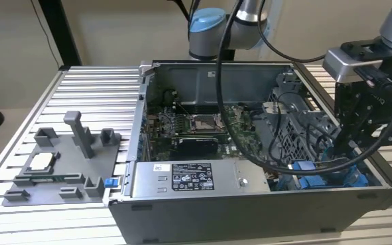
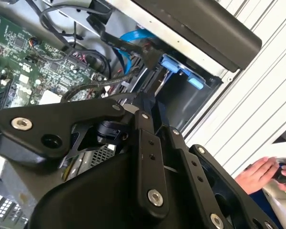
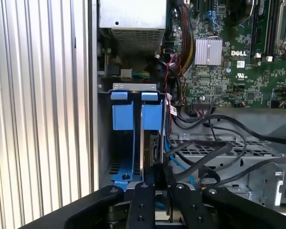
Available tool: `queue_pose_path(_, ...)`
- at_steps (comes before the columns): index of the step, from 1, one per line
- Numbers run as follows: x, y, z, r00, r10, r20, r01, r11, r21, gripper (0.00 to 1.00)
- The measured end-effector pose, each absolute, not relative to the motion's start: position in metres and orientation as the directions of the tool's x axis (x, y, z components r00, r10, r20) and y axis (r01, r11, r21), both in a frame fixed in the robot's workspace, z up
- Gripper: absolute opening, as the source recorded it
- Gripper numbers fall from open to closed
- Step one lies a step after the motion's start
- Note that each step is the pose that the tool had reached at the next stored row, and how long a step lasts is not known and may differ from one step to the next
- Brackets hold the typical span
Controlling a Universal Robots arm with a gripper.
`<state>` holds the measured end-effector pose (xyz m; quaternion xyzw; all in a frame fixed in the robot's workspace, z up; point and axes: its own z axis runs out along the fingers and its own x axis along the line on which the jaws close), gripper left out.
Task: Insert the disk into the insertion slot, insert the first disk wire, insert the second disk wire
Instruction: 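Insert the first disk wire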
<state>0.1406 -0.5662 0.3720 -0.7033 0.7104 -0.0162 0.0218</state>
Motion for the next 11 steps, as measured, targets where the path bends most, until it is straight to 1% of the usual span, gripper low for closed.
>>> queue_pose_path(6,0.150,-0.570,0.368,-0.010,-1.000,-0.008,-0.999,0.010,-0.034,0.00)
queue_pose_path(11,0.155,-0.570,0.366,-0.010,-1.000,-0.008,-0.999,0.010,-0.031,0.00)
